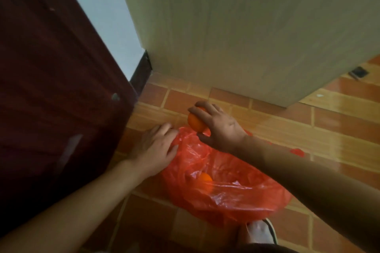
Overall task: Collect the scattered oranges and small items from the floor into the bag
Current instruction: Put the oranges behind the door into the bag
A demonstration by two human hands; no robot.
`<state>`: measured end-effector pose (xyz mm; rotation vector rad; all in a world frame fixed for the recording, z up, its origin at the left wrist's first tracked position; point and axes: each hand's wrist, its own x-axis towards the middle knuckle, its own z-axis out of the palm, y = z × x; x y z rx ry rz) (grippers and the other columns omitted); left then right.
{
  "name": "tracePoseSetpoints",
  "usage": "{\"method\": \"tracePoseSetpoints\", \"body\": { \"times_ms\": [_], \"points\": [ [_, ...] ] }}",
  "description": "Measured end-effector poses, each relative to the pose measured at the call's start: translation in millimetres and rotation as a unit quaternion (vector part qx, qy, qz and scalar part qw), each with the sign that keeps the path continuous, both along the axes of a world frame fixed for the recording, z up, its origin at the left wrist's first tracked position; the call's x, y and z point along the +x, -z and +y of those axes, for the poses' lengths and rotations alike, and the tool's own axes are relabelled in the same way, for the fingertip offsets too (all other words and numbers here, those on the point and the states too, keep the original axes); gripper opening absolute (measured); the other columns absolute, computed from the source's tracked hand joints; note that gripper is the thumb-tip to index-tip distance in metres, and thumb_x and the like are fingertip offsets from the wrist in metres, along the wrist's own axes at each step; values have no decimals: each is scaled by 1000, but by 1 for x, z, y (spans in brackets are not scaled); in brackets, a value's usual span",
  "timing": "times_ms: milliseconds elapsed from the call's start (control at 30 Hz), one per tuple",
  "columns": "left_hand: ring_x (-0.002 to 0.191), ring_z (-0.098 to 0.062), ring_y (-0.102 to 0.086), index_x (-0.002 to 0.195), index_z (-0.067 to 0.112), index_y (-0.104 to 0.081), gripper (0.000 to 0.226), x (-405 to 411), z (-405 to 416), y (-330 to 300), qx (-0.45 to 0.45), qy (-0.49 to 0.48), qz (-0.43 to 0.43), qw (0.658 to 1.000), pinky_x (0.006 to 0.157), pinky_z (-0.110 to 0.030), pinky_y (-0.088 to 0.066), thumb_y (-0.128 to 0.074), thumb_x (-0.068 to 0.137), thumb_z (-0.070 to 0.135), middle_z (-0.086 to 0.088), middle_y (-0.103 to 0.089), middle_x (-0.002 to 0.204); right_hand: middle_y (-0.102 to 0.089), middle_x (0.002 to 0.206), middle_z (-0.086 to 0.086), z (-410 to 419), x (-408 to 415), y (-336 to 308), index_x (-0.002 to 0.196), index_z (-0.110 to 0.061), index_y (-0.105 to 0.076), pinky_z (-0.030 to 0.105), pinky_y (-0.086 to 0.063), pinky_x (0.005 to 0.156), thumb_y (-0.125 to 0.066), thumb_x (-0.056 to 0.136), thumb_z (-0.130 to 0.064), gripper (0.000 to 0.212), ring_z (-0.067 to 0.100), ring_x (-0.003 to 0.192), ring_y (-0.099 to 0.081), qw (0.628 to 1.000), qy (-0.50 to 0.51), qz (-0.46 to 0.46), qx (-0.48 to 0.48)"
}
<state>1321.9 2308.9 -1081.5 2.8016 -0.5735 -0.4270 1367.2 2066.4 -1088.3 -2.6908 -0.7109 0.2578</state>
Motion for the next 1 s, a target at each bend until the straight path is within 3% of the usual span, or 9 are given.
{"method": "tracePoseSetpoints", "body": {
  "times_ms": [167, 333, 567, 767, 1000],
  "points": [
    [116, -27, -58, 134, 22, -59, 56, 9, -36, 17, -9, 24, 7, 1000, 92, -45, -54, -39, 92, 53, 1, -55, 133, -37, 155, 4, -59, -58, -3, 156, -31, -33, 47, -55, 96, -73, 84, -39, 83, 32, 132, -47, 999, 27, 25, -24],
    [121, -21, -56, 136, 23, -60, 44, 7, -65, 22, -29, 58, -7, 998, 93, -40, -53, -58, 97, 41, 5, -53, 137, -33, 159, 6, -88, -98, 17, 157, -30, -30, 46, -58, 91, -72, 86, -36, 83, 33, 133, -45, 996, -24, 60, -64],
    [133, -16, -47, 147, 26, -50, 53, 5, -72, 34, -1, 98, 30, 995, 107, -38, -47, -53, 99, 49, 8, -46, 145, -28, 162, 10, -88, -106, 47, 158, -29, -26, 47, -60, 85, -71, 91, -20, 81, 35, 138, -41, 986, -68, 105, -108],
    [132, -14, -48, 146, 28, -51, 56, 5, -74, 39, 20, 102, 51, 993, 104, -35, -49, -58, 96, 51, 9, -45, 145, -30, 160, 12, -68, -98, 76, 156, -26, -33, 41, -61, 73, -61, 95, -14, 69, 35, 132, -46, 974, -130, 111, -150],
    [129, -16, -49, 142, 29, -55, 56, 4, -67, 36, 42, 120, 59, 990, 100, -34, -48, -64, 91, 50, 9, -47, 141, -32, 162, 16, -65, -101, 75, 158, -22, -35, 50, -54, 97, -61, 96, -17, 67, 38, 140, -42, 980, -121, 70, -139]
  ]
}}
